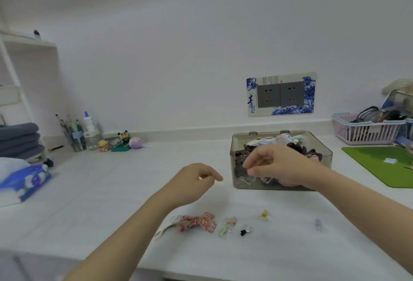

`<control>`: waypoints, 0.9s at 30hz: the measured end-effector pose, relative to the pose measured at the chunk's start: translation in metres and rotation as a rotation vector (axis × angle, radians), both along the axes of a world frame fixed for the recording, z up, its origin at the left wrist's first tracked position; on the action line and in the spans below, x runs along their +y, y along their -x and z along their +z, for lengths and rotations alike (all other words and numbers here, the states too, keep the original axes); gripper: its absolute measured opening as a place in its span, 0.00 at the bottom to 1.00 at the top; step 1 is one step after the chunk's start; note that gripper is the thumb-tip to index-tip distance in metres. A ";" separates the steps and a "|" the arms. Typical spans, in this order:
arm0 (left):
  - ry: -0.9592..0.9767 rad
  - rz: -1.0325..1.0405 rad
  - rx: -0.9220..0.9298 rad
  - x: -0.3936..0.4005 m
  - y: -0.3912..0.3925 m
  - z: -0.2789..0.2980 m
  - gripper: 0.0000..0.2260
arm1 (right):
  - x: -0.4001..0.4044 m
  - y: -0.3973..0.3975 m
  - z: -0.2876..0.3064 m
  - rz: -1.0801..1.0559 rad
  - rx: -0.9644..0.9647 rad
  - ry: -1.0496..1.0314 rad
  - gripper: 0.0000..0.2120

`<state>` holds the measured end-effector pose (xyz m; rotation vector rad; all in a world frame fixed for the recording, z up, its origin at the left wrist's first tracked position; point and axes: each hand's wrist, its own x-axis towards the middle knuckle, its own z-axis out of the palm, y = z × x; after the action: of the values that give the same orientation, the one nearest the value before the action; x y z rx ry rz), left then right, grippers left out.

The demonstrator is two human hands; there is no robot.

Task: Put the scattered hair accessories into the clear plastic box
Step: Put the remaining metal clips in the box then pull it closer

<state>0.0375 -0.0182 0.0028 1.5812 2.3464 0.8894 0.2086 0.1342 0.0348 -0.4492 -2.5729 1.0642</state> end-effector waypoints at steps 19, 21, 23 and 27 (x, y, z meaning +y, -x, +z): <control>0.036 0.016 0.126 -0.052 0.016 -0.074 0.09 | -0.042 0.030 -0.083 0.191 -0.109 -0.209 0.12; -0.002 0.025 0.120 -0.046 0.019 -0.077 0.09 | -0.041 0.032 -0.086 0.158 -0.075 -0.200 0.09; -0.040 0.038 0.123 -0.041 0.022 -0.079 0.09 | -0.040 0.034 -0.088 0.122 -0.054 -0.214 0.08; -0.088 0.033 0.113 -0.033 0.025 -0.078 0.10 | -0.038 0.035 -0.086 0.082 -0.069 -0.266 0.08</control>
<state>0.0121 -0.0513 -0.0754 1.6730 2.4479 0.9464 0.1737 0.0960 -0.0508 -0.3204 -2.7626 0.7268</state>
